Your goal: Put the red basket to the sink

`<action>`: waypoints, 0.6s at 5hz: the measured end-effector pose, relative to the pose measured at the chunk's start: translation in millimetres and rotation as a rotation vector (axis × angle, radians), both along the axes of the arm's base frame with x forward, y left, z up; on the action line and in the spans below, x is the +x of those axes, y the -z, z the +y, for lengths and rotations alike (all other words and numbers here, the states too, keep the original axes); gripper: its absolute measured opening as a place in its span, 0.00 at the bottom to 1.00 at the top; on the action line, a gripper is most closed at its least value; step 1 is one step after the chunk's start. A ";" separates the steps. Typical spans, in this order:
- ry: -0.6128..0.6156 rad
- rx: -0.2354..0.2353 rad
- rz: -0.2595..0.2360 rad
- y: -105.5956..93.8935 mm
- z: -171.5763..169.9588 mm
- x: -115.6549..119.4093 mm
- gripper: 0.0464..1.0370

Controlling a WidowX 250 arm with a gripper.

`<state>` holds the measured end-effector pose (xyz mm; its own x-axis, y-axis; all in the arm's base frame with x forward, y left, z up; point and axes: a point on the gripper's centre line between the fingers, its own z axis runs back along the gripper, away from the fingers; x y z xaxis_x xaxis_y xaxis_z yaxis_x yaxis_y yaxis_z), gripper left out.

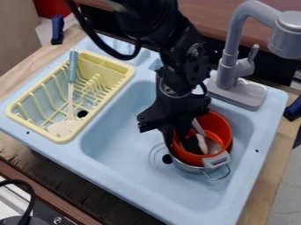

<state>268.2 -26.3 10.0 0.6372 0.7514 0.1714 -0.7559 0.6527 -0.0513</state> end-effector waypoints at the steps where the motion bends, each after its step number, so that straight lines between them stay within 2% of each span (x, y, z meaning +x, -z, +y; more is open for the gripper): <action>1: 0.007 0.007 0.009 2.6 0.2 -1.3 0.03; 2: -0.010 -0.024 0.018 0.2 -0.1 -2.8 0.02; 3: -0.001 -0.078 -0.004 -11.3 0.1 -2.7 0.01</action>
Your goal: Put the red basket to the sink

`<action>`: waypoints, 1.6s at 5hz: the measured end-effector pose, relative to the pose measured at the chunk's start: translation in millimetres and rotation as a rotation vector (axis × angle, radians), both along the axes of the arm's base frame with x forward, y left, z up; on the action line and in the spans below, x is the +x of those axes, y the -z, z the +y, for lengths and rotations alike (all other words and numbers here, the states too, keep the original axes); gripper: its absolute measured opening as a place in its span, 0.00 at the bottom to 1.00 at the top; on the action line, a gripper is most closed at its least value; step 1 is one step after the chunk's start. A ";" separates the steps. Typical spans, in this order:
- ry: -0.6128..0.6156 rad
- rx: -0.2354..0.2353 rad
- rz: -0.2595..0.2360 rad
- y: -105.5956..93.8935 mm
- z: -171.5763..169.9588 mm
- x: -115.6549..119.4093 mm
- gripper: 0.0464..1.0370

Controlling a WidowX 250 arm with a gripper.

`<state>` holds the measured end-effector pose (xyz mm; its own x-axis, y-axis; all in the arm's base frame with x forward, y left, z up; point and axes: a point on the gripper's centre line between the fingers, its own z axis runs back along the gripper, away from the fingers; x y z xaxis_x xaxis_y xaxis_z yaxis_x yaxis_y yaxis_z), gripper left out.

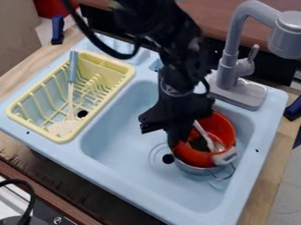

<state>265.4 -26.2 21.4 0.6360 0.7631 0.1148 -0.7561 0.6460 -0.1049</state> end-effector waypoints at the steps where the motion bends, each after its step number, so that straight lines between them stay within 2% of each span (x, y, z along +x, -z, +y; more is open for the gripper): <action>1: 0.027 -0.070 -0.053 -13.9 1.4 -2.5 0.01; 2: 0.044 -0.120 -0.096 -28.0 4.2 -5.2 0.01; 3: 0.056 -0.141 -0.116 -34.8 8.7 -9.9 0.01; 4: 0.048 -0.129 -0.123 -48.0 23.4 -26.8 0.01; 5: 0.042 -0.111 -0.106 -50.9 40.2 -41.8 0.01; 7: 0.068 -0.042 -0.078 -35.4 68.7 -64.3 0.01; 8: 0.102 -0.038 -0.051 -24.7 70.8 -71.7 0.01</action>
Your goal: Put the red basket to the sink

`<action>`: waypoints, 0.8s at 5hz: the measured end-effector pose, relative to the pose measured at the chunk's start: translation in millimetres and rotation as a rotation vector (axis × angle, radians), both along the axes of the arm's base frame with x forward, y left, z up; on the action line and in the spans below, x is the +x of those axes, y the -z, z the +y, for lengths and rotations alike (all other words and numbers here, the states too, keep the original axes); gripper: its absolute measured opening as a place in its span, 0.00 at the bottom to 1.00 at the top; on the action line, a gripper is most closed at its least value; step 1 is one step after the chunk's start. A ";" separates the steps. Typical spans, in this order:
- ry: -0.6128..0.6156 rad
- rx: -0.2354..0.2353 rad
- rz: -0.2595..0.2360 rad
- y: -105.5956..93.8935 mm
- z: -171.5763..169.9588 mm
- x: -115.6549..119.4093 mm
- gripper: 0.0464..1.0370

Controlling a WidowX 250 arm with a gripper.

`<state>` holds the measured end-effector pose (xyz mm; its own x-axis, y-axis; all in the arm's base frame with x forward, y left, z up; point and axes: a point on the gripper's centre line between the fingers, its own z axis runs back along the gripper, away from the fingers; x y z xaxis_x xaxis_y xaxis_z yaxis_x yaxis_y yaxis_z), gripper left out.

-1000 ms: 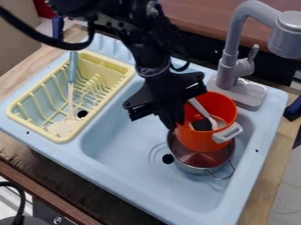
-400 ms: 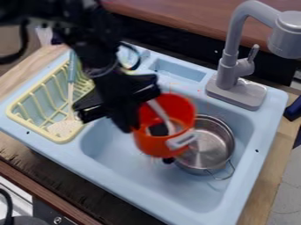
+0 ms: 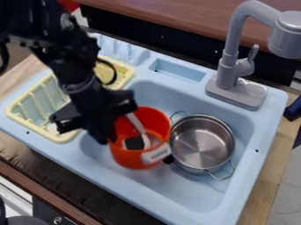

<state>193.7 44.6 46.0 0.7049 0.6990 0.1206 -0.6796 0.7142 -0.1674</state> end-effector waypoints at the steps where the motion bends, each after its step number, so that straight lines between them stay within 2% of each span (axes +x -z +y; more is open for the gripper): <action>1: 0.013 0.013 0.002 3.3 1.8 1.2 0.01; 3: 0.005 0.058 0.021 17.7 1.8 6.7 0.01; 4: 0.007 0.067 0.014 17.5 1.9 8.5 0.02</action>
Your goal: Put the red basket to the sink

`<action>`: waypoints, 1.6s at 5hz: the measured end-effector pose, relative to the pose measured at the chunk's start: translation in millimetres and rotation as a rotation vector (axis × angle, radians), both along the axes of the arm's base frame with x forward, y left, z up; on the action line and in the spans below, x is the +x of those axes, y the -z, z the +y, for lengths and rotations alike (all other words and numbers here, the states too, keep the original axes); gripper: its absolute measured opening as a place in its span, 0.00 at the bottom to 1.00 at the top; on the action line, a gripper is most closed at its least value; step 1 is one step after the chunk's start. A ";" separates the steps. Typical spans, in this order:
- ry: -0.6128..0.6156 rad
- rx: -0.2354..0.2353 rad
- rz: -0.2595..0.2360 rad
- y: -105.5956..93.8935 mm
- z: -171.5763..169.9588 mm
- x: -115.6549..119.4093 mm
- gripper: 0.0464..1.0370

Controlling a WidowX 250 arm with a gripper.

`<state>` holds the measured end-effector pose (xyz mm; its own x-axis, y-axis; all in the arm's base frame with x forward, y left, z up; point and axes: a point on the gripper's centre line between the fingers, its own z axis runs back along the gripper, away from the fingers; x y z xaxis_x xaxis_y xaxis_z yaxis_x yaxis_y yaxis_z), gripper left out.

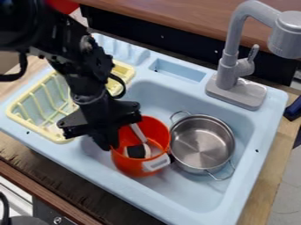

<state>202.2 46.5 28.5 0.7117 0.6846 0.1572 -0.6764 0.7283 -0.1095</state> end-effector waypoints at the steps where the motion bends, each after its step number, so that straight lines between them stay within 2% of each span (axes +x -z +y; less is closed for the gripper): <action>1: -0.001 0.005 0.022 0.6 -0.5 -3.1 0.16; 2: -0.013 -0.004 0.056 -1.2 -0.6 -5.9 0.40; 3: -0.027 -0.018 0.056 -10.6 2.2 -4.1 0.70; 4: -0.049 -0.027 0.065 -21.6 2.9 0.4 0.95; 5: -0.066 -0.014 0.042 -37.4 5.3 6.0 0.96; 6: -0.067 0.032 -0.058 -40.5 14.4 11.8 0.96; 7: -0.030 0.061 -0.077 -40.8 29.7 21.0 0.96; 8: 0.129 0.074 -0.036 -45.5 46.6 31.3 0.96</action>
<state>233.5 93.1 74.1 0.7860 0.5736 0.2307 -0.5733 0.8159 -0.0750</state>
